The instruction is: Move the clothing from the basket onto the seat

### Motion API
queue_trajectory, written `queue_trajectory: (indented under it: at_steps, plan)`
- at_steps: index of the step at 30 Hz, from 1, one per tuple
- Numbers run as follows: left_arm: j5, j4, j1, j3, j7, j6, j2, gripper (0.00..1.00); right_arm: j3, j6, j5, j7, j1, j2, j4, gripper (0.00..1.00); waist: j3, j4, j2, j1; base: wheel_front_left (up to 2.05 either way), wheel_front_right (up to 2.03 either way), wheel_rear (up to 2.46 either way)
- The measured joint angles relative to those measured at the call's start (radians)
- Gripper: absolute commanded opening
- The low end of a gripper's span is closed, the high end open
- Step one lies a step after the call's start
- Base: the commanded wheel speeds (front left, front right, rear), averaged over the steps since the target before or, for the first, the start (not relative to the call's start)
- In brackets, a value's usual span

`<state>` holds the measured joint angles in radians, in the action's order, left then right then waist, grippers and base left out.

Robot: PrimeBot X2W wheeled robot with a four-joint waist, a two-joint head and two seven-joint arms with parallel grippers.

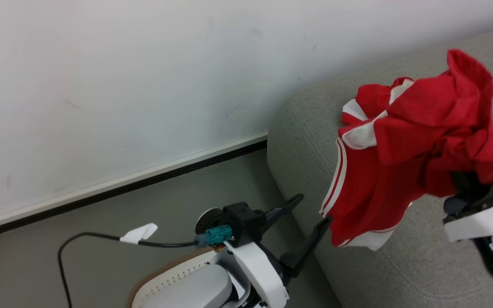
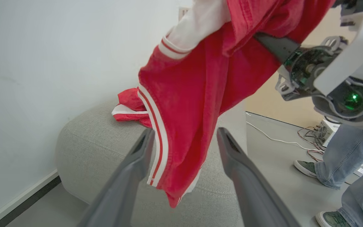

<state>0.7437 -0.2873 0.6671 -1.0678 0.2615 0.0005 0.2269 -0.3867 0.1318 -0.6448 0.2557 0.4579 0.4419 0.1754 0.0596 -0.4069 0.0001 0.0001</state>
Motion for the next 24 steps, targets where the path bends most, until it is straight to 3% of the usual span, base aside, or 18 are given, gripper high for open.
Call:
queue_trajectory:
  at_steps: [8,15,20,24]
  plan:
    - [-0.027,0.021,0.044,0.0,-0.012,-0.015,0.018,1.0,0.103,0.0,-0.034,-0.034,0.16,0.113,-0.018,0.0,0.097,0.022,0.0,0.0,0.0,0.0,0.0]
    - [-0.04,0.076,0.111,0.019,-0.056,-0.022,0.089,1.0,0.267,0.0,-0.068,-0.049,0.29,0.198,-0.009,0.0,0.254,0.068,0.0,0.0001,0.0,0.0,0.0]
    - [-0.048,0.112,0.145,0.028,-0.075,-0.022,0.126,1.0,0.346,0.0,-0.051,-0.08,0.343,0.232,0.082,0.0,0.376,0.104,0.0,0.0002,0.0,0.0,0.0]
    - [-0.056,0.126,0.158,0.028,-0.081,-0.026,0.138,1.0,0.409,0.0,-0.025,-0.091,0.347,0.232,0.237,0.0,0.459,0.137,0.0,0.0003,0.0,0.0,0.0]
